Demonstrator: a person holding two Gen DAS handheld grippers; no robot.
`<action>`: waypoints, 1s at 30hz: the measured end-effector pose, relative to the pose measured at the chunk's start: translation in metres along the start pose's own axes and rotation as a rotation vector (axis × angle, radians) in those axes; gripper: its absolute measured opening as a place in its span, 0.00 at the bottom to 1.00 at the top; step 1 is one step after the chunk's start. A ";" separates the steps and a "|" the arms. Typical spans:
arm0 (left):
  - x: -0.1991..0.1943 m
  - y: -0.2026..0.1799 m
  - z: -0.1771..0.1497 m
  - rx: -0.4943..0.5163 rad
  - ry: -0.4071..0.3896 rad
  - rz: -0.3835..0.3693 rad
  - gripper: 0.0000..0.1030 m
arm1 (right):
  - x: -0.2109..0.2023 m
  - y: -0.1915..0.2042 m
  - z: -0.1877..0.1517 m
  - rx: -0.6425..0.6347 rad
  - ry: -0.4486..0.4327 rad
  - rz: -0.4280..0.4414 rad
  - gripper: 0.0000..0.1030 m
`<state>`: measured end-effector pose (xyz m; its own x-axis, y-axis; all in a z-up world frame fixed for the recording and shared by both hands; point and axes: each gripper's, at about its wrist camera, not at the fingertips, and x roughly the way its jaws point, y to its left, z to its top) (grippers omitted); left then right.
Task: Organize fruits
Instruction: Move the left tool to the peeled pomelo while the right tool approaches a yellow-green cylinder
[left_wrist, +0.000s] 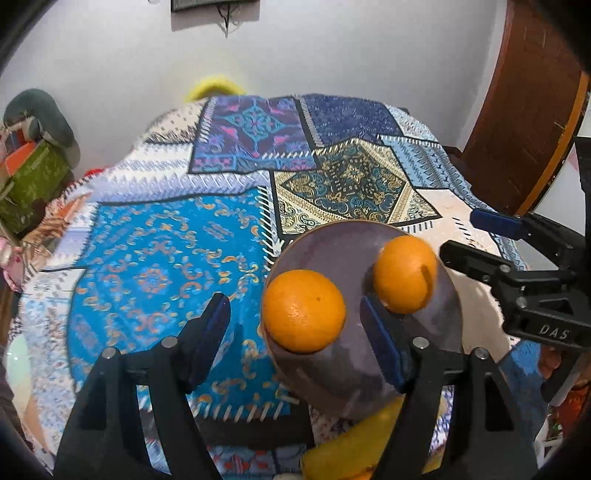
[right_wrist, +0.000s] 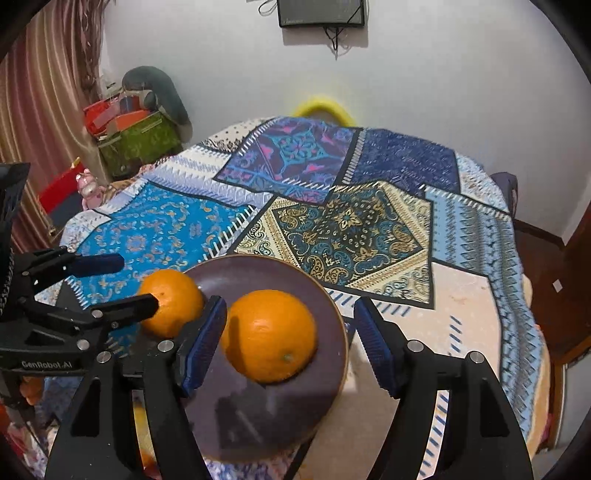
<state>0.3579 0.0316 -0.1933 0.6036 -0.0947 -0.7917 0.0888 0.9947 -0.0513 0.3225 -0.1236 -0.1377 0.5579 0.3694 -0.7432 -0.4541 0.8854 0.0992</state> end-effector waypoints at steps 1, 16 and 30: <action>-0.006 0.000 -0.002 0.003 -0.005 0.003 0.70 | -0.007 0.001 -0.001 0.002 -0.007 -0.002 0.66; -0.094 -0.003 -0.069 0.011 -0.035 0.019 0.79 | -0.097 0.044 -0.046 -0.045 -0.072 0.010 0.69; -0.095 -0.004 -0.143 0.022 0.087 0.033 0.79 | -0.087 0.083 -0.113 -0.048 0.055 0.088 0.71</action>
<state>0.1868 0.0426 -0.2049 0.5357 -0.0575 -0.8424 0.0884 0.9960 -0.0118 0.1578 -0.1138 -0.1398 0.4756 0.4282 -0.7684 -0.5337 0.8349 0.1349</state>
